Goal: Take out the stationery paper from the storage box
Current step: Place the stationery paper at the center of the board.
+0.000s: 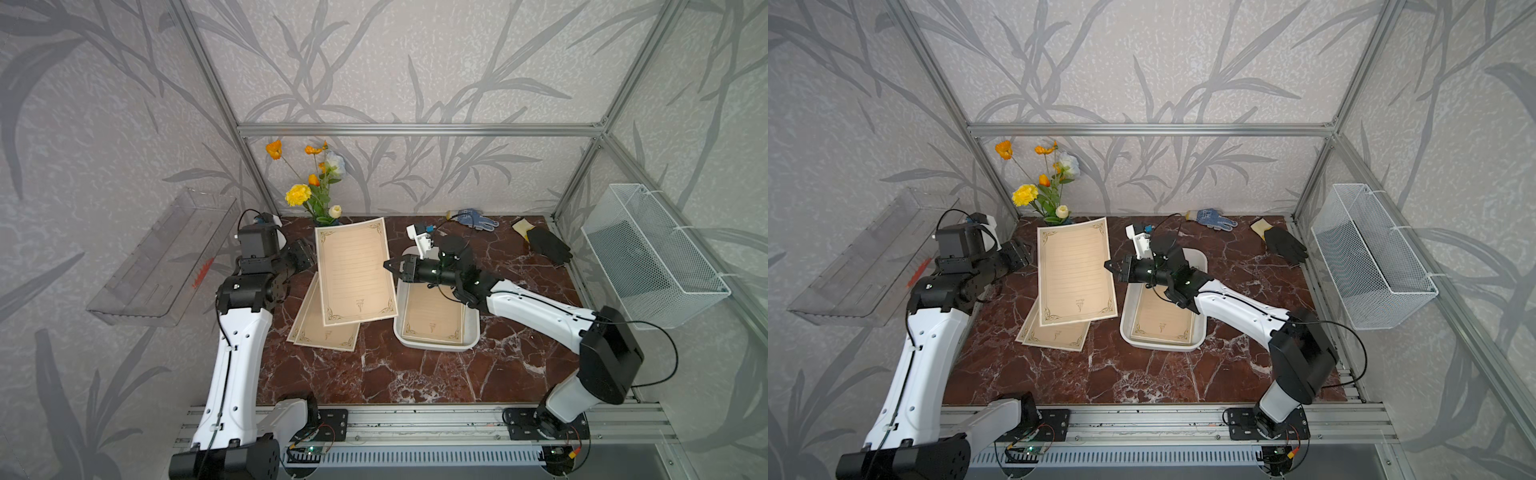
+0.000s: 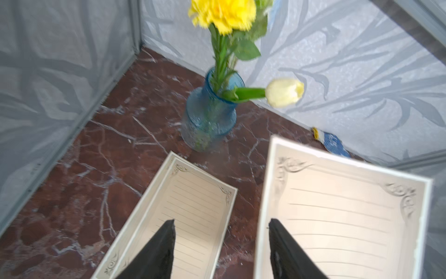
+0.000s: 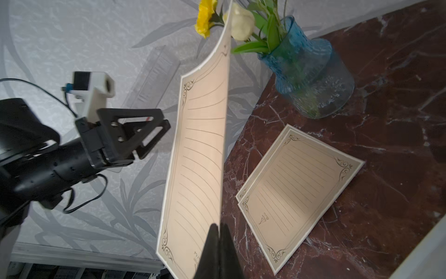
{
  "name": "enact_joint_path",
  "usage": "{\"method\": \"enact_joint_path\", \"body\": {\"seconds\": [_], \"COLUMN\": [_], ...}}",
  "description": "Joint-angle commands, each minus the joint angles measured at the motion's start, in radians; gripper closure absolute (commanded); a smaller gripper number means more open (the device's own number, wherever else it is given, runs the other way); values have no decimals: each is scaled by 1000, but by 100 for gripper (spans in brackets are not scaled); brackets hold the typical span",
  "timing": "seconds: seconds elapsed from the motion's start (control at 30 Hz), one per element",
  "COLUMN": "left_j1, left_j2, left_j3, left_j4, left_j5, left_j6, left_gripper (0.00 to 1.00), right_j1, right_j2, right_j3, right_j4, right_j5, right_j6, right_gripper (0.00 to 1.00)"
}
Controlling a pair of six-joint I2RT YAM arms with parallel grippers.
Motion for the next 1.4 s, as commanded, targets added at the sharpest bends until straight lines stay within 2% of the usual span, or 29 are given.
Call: {"method": "enact_joint_path", "body": {"seconds": [0.0, 0.13, 0.27, 0.53, 0.83, 1.13, 1.23, 1.37], "left_j1": [5, 5, 5, 25, 48, 171, 235, 263], "left_j2": [-39, -35, -31, 74, 97, 193, 283, 408], "left_j3": [69, 85, 19, -200, -242, -282, -261, -204], "left_j4": [-26, -7, 30, 119, 150, 211, 191, 150], "left_j5": [-189, -165, -61, 135, 59, 47, 48, 45], "left_j6": [34, 37, 13, -95, -58, -112, -131, -99], "left_gripper": [39, 39, 39, 39, 40, 41, 47, 69], "right_j1": [38, 73, 105, 123, 124, 135, 139, 145], "right_j2": [86, 244, 379, 455, 455, 483, 478, 473], "right_j3": [28, 99, 181, 216, 197, 261, 281, 297], "right_j4": [134, 205, 209, 44, -60, -152, -181, -204], "right_j5": [94, 105, 115, 194, 261, 283, 292, 302], "right_j6": [108, 200, 258, 255, 268, 298, 286, 265], "right_gripper": [100, 100, 100, 100, 100, 100, 100, 100]}}
